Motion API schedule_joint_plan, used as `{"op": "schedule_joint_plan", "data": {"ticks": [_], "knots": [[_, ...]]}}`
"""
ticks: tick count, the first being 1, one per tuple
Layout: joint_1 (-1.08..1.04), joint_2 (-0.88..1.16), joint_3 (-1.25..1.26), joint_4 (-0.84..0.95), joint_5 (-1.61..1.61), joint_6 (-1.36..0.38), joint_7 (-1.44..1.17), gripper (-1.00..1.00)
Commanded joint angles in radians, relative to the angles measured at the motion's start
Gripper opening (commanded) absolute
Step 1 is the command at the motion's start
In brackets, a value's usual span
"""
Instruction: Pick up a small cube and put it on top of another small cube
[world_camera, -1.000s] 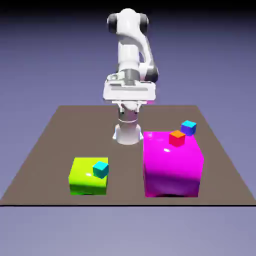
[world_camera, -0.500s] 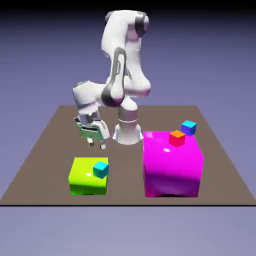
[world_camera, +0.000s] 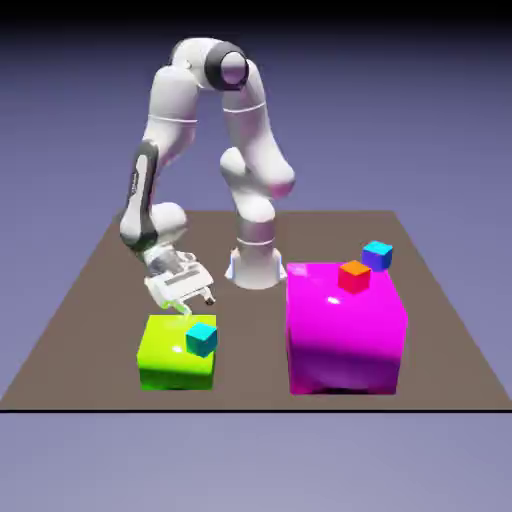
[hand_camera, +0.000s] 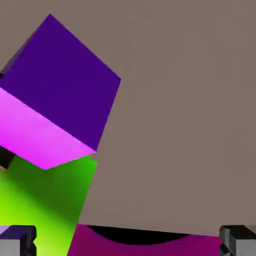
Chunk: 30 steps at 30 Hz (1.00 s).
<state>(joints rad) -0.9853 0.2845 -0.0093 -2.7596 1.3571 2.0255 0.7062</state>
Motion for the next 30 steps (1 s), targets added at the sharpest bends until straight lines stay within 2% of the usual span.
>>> {"op": "schedule_joint_plan", "data": {"ticks": [1, 7, 9, 13, 14, 20, 23, 30], "knots": [[-0.032, 0.027, 0.000, 0.002, 0.044, -0.032, -0.001, 0.00], [-0.224, 0.192, -0.002, 0.011, 0.304, -0.227, -0.008, 0.00], [-0.228, 0.196, -0.002, 0.012, 0.311, -0.232, -0.008, 0.00], [-0.164, 0.328, 0.089, 0.098, 0.469, -0.205, -0.063, 0.00], [-0.164, 0.328, 0.089, 0.098, 0.469, -0.205, -0.063, -1.00], [-0.228, 0.196, -0.002, 0.012, 0.311, -0.232, -0.008, -1.00], [-0.301, 0.108, -0.044, 0.106, 0.259, -0.231, -0.134, -1.00], [-0.061, -0.146, 0.109, 0.044, 0.393, -0.168, 0.109, -1.00]]}}
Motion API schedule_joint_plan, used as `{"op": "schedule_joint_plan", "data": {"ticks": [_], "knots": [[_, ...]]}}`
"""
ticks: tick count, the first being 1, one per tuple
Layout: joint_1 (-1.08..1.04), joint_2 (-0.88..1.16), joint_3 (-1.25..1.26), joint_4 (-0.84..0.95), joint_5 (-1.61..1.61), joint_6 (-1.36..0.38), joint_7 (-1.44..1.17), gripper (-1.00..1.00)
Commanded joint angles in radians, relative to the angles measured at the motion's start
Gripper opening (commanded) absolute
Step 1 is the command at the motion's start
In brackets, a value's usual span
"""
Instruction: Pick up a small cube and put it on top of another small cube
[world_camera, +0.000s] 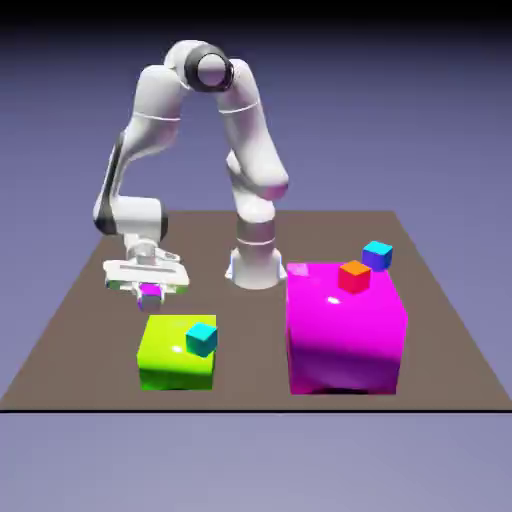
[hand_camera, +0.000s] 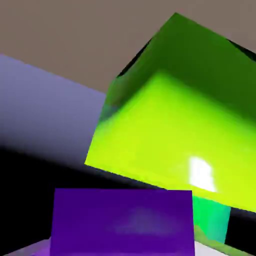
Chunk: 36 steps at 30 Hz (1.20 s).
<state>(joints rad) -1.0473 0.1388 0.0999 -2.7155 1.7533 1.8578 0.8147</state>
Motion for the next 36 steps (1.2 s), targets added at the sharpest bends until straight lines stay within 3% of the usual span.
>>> {"op": "schedule_joint_plan", "data": {"ticks": [1, 23, 26, 34, 35, 36], "knots": [[0.035, -0.036, 0.022, -0.009, 0.016, 0.009, 0.036, -1.00], [0.790, -0.834, 0.477, -0.246, 0.451, 0.223, 0.813, -1.00], [0.789, -0.847, 0.449, -0.282, 0.460, 0.243, 0.821, -1.00], [0.744, -0.589, 0.574, -0.153, 0.622, 0.287, 0.624, -1.00], [0.744, -0.589, 0.574, -0.153, 0.622, 0.287, 0.624, 1.00], [0.744, -0.589, 0.574, -0.153, 0.622, 0.287, 0.624, 1.00]]}}
